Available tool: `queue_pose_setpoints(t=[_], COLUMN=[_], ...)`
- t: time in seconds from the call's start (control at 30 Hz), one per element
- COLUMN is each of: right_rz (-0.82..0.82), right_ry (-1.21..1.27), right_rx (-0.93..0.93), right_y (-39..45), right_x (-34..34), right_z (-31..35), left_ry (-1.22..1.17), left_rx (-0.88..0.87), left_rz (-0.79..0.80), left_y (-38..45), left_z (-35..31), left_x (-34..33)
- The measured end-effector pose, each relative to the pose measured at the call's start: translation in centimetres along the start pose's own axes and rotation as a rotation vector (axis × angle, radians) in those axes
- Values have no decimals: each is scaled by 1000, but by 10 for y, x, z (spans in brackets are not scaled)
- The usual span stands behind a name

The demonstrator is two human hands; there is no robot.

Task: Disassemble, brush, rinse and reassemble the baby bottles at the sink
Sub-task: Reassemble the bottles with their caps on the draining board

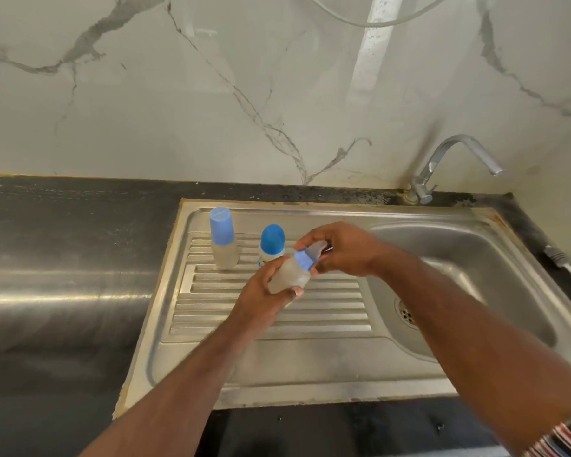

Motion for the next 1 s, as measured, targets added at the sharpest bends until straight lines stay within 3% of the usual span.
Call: queue_pose_setpoints(t=[0.23, 0.43, 0.6, 0.67, 0.8, 0.87, 1.0], right_rz=[62, 106, 52, 73, 15, 69, 105], right_ry=[-314, -102, -191, -151, -41, -2, -51], right_rx=[-15, -253, -9, -1, -194, -322, -123], right_y=[-13, -10, -13, -12, -9, -8, -13], right_x=[0, -4, 11, 12, 7, 9, 23], right_z=[12, 1, 1, -1, -6, -7, -8], left_ry=[163, 241, 232, 234, 226, 228, 248], left_rx=[-114, -196, -125, -106, -141, -139, -149], left_rz=[-26, -11, 19, 35, -24, -21, -25], left_y=[-8, -5, 4, 7, 7, 7, 10], left_z=[-10, -9, -10, -11, -13, -14, -17], left_x=[-4, -10, -3, -2, -9, -12, -10])
Point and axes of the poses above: each hand's wrist, its own y-axis towards the middle knuckle, its own x-axis out of the back of the hand, z = x × y, the point moved 1 cm from there along y, towards the middle knuckle, and after that the axes turned 11 degrees about x, right-handed, at the moved point
